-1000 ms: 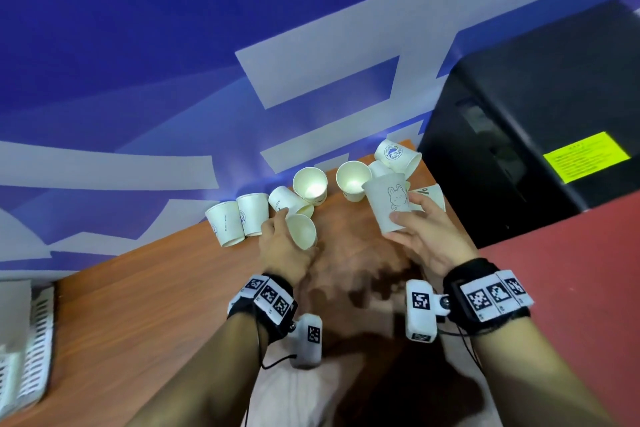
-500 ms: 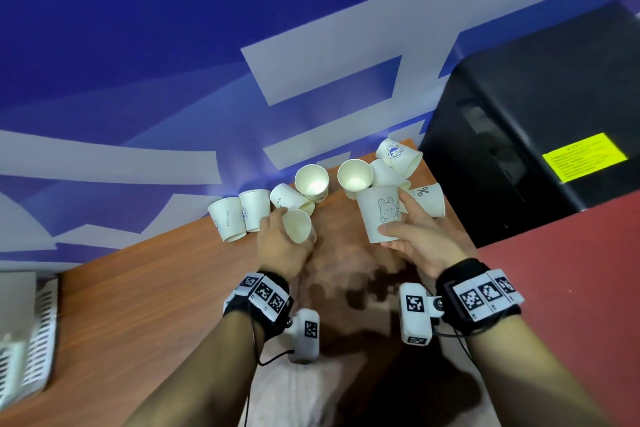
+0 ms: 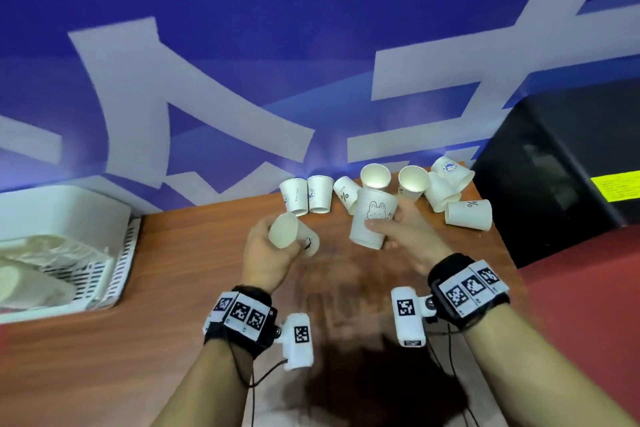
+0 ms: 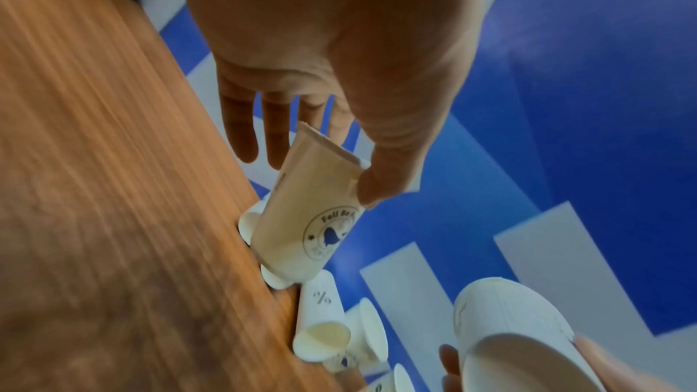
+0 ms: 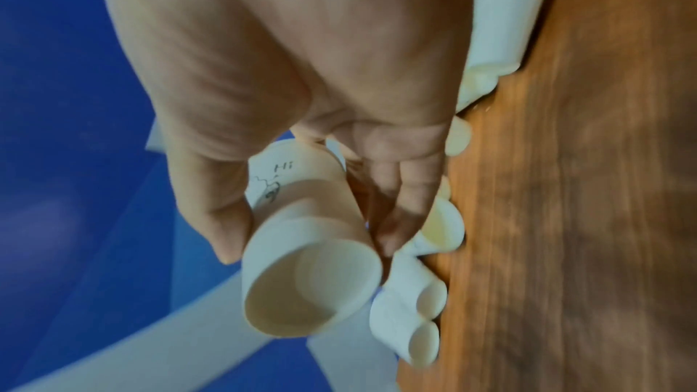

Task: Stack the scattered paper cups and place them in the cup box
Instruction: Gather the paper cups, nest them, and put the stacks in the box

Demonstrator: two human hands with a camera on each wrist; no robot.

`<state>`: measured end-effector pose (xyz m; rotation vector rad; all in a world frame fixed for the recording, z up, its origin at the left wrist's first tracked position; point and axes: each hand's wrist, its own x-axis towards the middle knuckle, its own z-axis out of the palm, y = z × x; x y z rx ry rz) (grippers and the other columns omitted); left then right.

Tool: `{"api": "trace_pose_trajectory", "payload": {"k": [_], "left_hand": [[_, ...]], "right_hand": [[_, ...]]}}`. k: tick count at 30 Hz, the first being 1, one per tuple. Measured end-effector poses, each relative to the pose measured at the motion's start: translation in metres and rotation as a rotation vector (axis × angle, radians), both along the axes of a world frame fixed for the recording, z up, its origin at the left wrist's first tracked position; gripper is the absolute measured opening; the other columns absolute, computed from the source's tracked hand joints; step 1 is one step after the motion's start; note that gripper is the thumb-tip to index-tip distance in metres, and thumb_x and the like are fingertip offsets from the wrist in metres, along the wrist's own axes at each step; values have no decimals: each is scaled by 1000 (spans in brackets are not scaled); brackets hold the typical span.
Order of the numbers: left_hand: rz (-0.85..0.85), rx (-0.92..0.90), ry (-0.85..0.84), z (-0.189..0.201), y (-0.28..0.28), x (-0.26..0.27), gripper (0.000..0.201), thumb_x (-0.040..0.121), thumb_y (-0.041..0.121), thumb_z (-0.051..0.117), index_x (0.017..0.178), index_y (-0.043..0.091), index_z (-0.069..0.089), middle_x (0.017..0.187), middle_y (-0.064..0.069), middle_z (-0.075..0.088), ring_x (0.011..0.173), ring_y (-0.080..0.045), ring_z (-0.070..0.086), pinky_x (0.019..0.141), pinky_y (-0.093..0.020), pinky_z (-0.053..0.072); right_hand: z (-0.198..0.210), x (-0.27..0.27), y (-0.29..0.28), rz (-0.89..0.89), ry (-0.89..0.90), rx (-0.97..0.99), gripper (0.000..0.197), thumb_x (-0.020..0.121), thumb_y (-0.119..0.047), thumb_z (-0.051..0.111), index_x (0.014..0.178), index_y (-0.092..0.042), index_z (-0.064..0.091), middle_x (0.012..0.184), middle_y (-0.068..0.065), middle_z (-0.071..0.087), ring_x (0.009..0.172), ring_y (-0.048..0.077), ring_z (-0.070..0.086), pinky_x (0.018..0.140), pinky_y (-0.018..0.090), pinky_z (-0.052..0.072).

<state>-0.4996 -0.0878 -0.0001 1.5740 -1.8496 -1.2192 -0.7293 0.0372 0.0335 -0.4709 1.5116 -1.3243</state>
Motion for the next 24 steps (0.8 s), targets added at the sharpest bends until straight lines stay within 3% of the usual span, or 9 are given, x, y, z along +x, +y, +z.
{"api": "trace_pose_trajectory", "payload": {"k": [4, 7, 9, 11, 14, 15, 20, 24], "left_hand": [[64, -3, 51, 12, -1, 51, 75, 49, 58, 74, 116, 25, 59, 116, 4, 60, 107, -14, 58, 97, -42, 50], [72, -8, 65, 20, -7, 91, 77, 51, 59, 73, 119, 25, 58, 119, 3, 58, 108, -15, 56, 98, -42, 49], [84, -22, 69, 29, -12, 119, 74, 55, 55, 76, 119, 25, 58, 119, 3, 56, 108, -15, 56, 97, -42, 49], [99, -33, 69, 36, -20, 148, 64, 64, 41, 81, 120, 23, 58, 119, 2, 54, 107, -15, 55, 98, -41, 48], [134, -56, 62, 42, -30, 196, 60, 69, 32, 83, 122, 22, 57, 120, 1, 53, 107, -15, 54, 99, -40, 47], [150, -61, 62, 45, -34, 212, 61, 69, 32, 83, 123, 21, 57, 120, 1, 53, 108, -15, 54, 99, -39, 47], [230, -60, 89, 50, -61, 294, 67, 59, 45, 79, 120, 24, 58, 116, -1, 58, 108, -17, 56, 98, -43, 49], [289, -52, 102, 48, -83, 353, 72, 52, 51, 74, 118, 28, 58, 115, -2, 59, 105, -17, 59, 94, -45, 52]], "right_hand": [[15, 49, -23, 68, 66, -11, 42, 77, -20, 79, 113, -20, 58, 111, 13, 69, 97, 25, 69, 79, 47, 56], [25, 86, -39, 101, 140, 2, 40, 78, -34, 75, 110, -12, 62, 109, 15, 70, 88, 22, 67, 74, 42, 52], [31, 113, -50, 118, 157, -3, 37, 86, -38, 69, 107, -8, 64, 109, 15, 70, 86, 18, 66, 67, 35, 52], [36, 141, -61, 129, 161, -13, 30, 95, -37, 61, 101, -8, 66, 106, 14, 70, 85, 16, 64, 61, 31, 50], [42, 184, -80, 135, 169, -9, 37, 95, -36, 61, 100, 0, 66, 99, 12, 66, 85, 16, 61, 59, 29, 49], [43, 198, -88, 141, 173, -12, 39, 95, -35, 62, 99, 3, 64, 97, 11, 65, 84, 15, 60, 59, 28, 49], [55, 274, -126, 243, 218, -41, 21, 93, -25, 64, 88, -5, 59, 86, 3, 66, 83, 17, 62, 61, 29, 50], [62, 330, -157, 314, 319, -56, 18, 88, -19, 71, 98, -8, 60, 101, 6, 68, 84, 19, 66, 68, 33, 54]]}}
